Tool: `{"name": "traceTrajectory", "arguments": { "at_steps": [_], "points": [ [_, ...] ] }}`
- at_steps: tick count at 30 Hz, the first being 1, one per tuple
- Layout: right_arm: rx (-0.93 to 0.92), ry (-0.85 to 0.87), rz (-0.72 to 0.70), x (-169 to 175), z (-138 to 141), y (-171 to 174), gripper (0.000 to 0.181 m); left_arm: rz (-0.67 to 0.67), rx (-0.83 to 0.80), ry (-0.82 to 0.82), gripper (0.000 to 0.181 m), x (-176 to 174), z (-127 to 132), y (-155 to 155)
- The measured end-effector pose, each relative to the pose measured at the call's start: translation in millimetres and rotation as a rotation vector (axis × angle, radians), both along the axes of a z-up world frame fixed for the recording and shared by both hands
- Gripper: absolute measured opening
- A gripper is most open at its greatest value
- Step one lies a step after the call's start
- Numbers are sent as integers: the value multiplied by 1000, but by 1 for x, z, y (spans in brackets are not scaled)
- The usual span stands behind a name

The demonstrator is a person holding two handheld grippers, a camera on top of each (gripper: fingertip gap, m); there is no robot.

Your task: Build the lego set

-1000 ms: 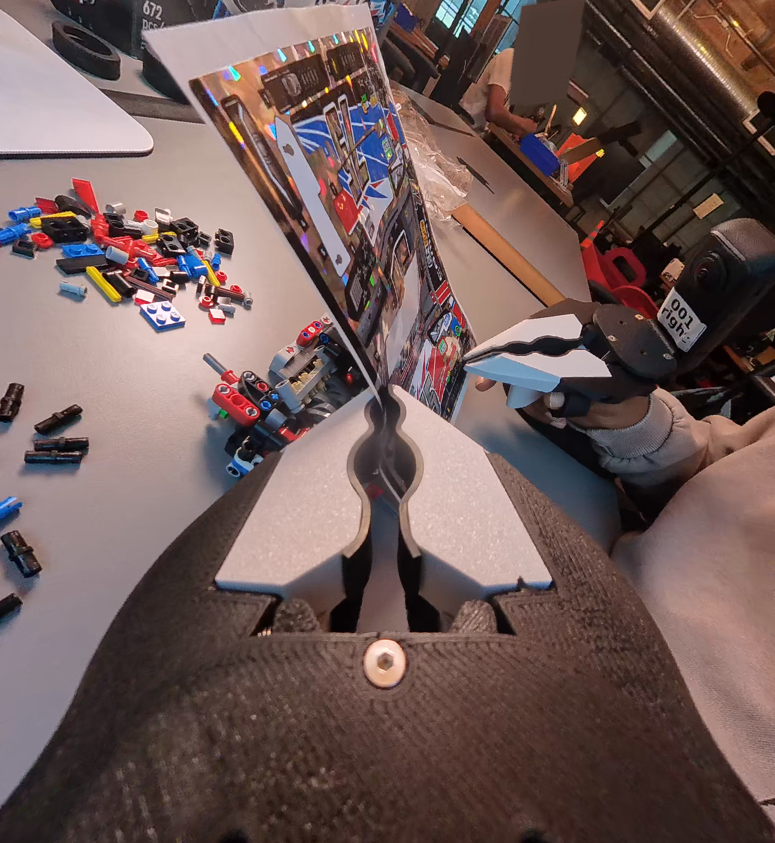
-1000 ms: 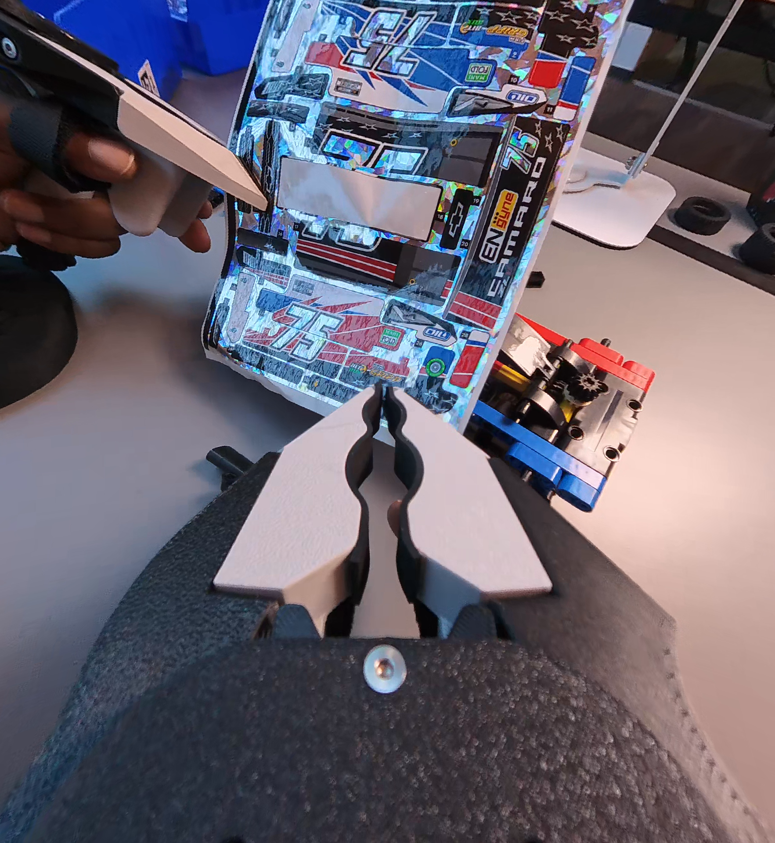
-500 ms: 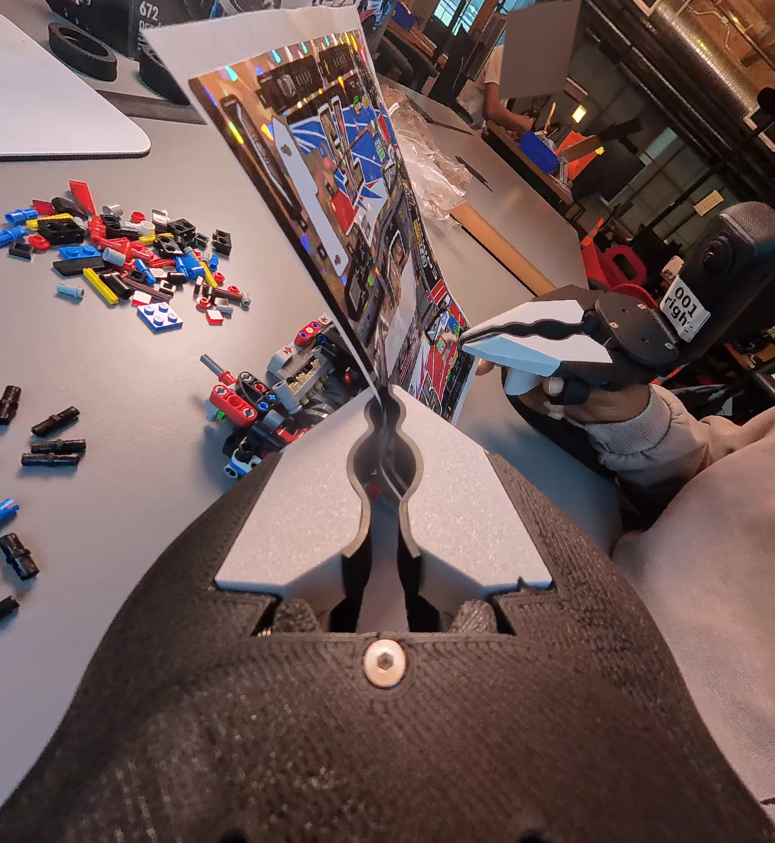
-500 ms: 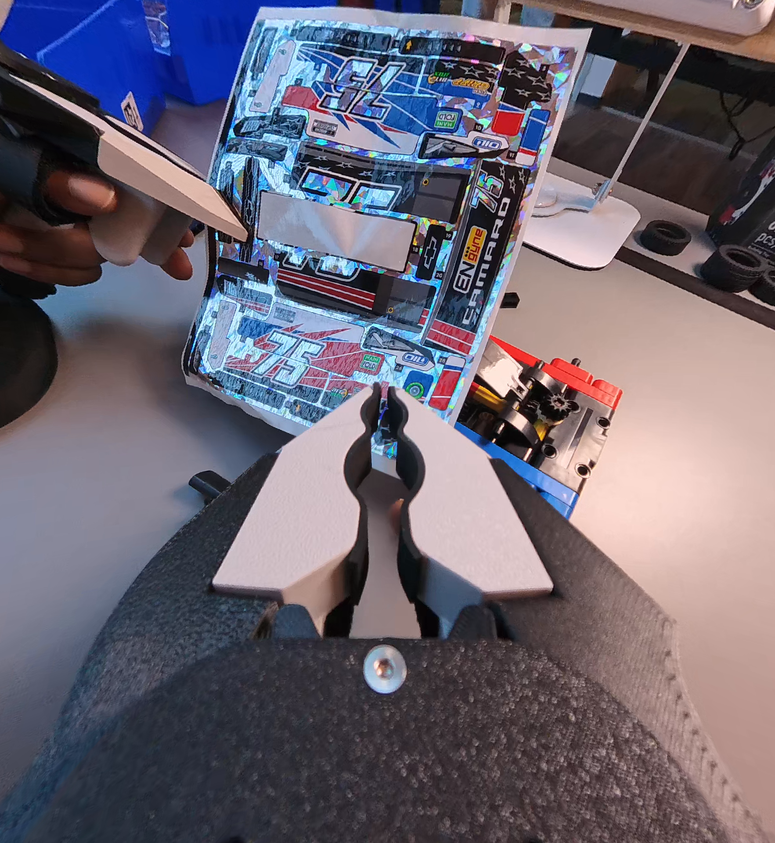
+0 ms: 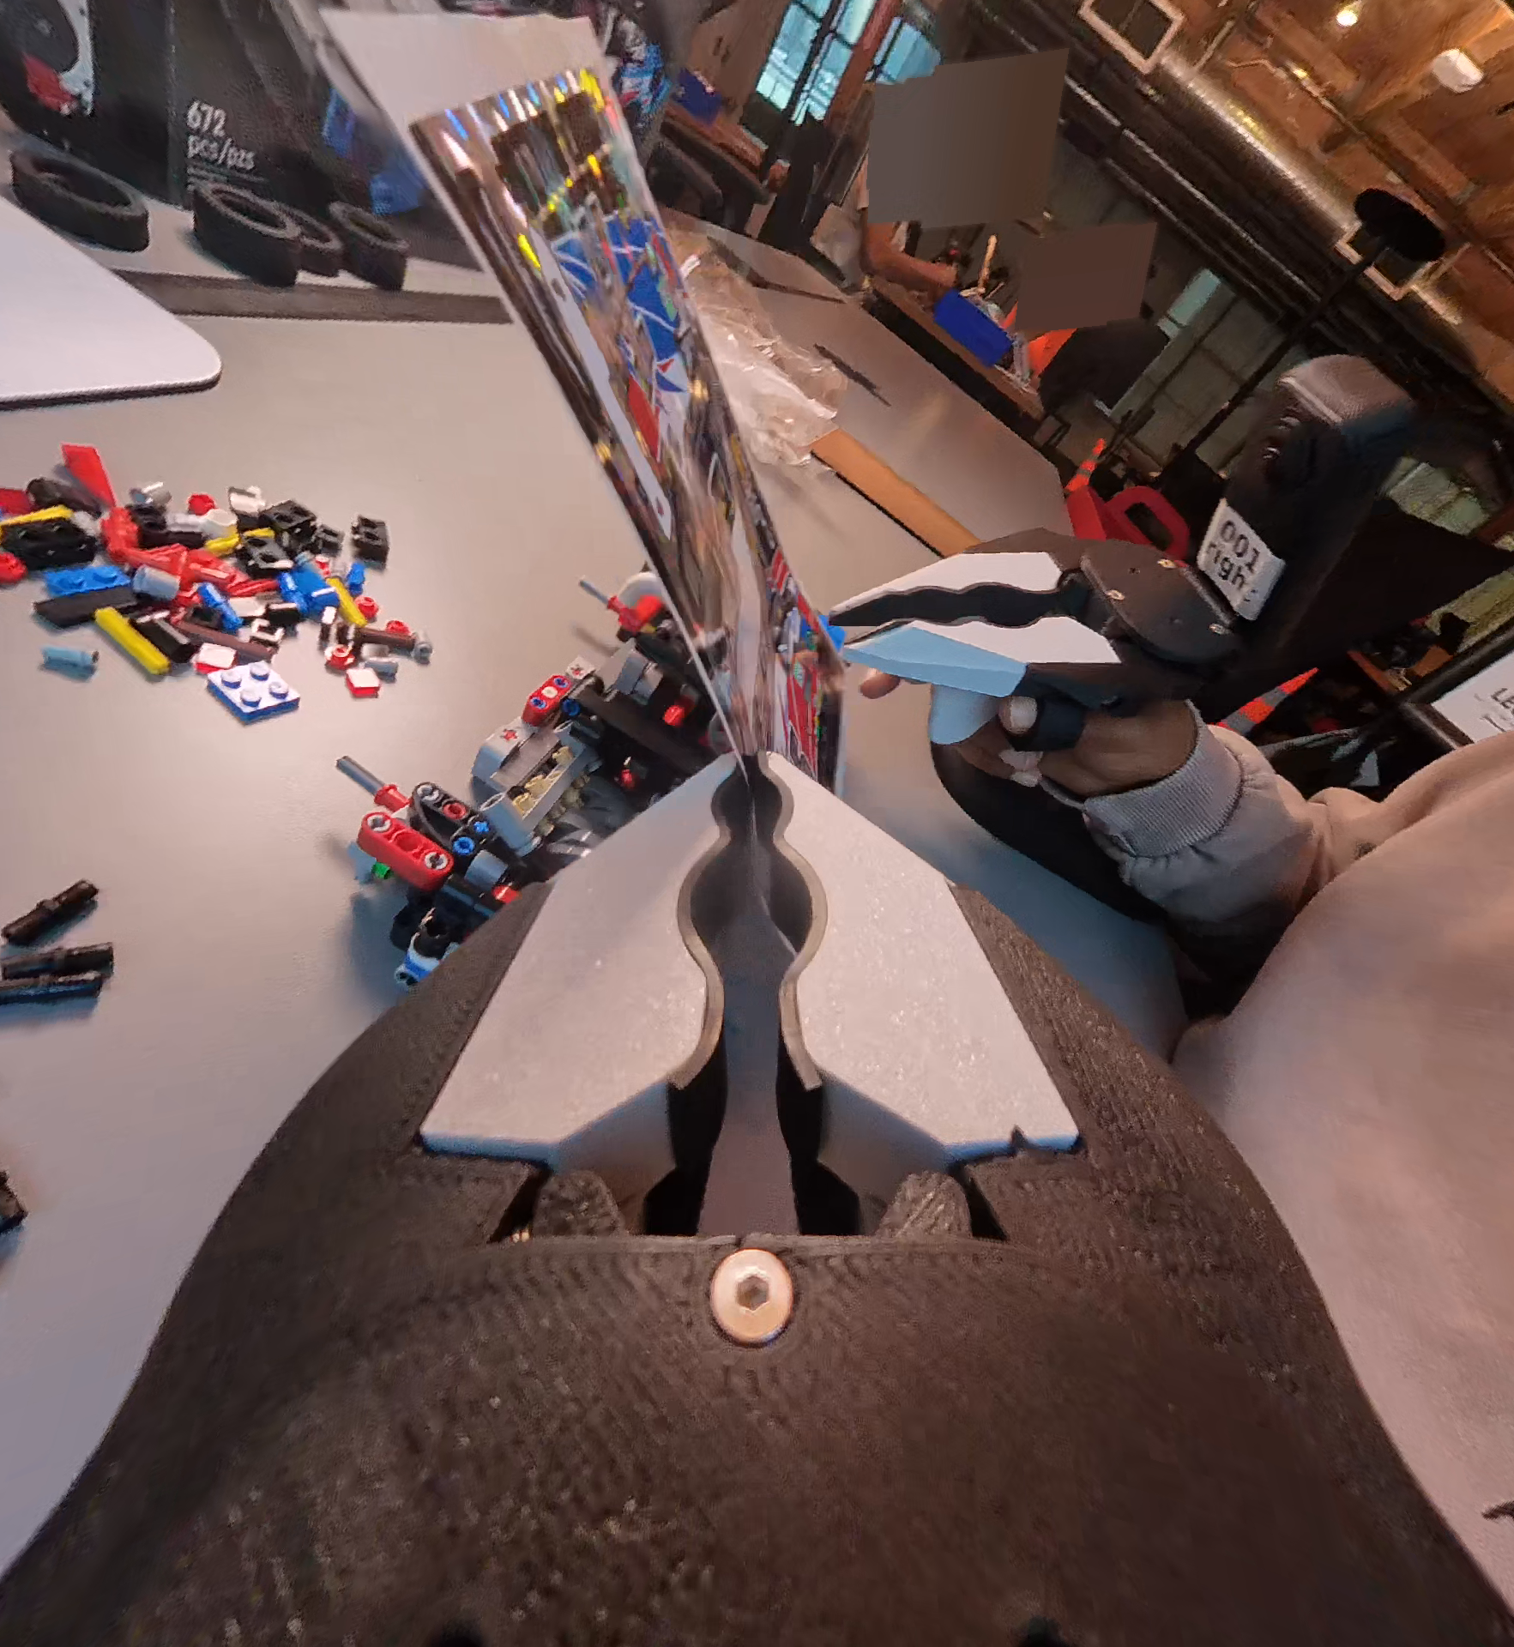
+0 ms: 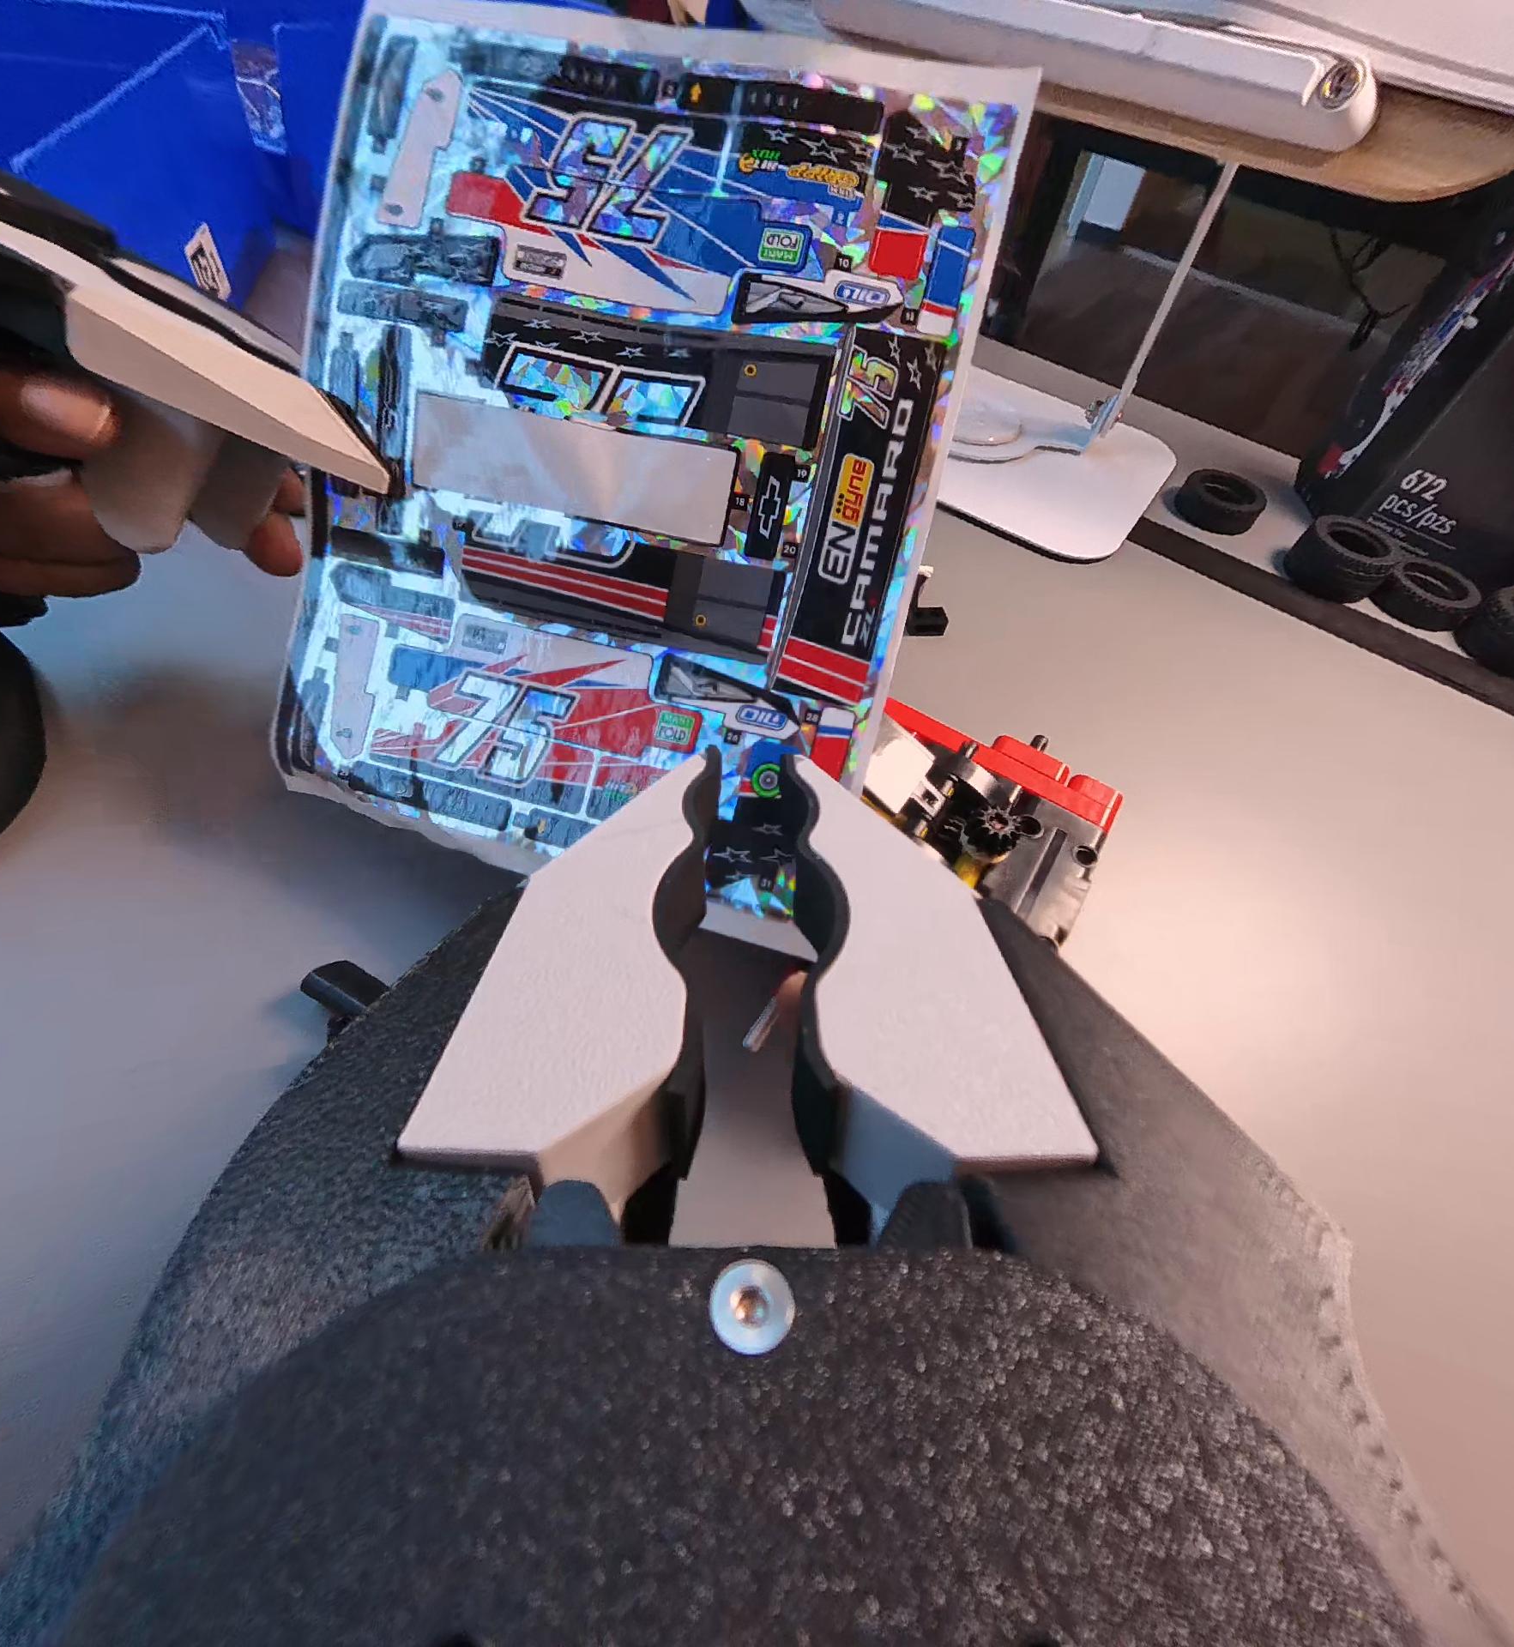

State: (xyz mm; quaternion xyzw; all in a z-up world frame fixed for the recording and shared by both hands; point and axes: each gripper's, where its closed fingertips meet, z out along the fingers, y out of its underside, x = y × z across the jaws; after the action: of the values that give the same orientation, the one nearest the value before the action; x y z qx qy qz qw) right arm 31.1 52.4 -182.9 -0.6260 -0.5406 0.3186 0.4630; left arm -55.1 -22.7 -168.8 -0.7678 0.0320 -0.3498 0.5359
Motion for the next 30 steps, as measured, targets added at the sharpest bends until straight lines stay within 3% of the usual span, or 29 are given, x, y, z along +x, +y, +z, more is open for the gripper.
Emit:
{"name": "traceTrajectory", "arguments": {
  "at_steps": [6, 10, 12, 14, 18, 21, 24, 27, 30],
  "points": [
    [-60, 128, 77, 7, 23, 3, 35, -129, 191, 46, 0, 17, 29, -14],
    [-206, 146, 289, 9, 33, -13, 53, -191, 277, 26, 0, 23, 45, -24],
    [-326, 175, 376, 9, 39, -19, 40, -210, 309, -14, 0, 23, 52, -28],
    [-432, 228, 465, 11, 50, -25, 0, -203, 310, -49, 0, 19, 55, -29],
    [-611, 305, 641, 19, 81, -45, 0, -123, 251, -76, 4, 4, 48, -20],
    [-675, 216, 731, 27, 94, -53, 0, 31, 234, 66, 30, -27, 54, -18],
    [-707, 54, 790, 36, 99, -54, 0, 130, 326, 345, 37, -38, 96, -32],
    [-757, -113, 891, 42, 103, -68, 0, 14, 346, 694, 46, 2, 125, -36],
    [-696, -270, 1020, 48, 102, -89, 0, -141, 279, 896, 55, 40, 132, -28]
  ]
}}
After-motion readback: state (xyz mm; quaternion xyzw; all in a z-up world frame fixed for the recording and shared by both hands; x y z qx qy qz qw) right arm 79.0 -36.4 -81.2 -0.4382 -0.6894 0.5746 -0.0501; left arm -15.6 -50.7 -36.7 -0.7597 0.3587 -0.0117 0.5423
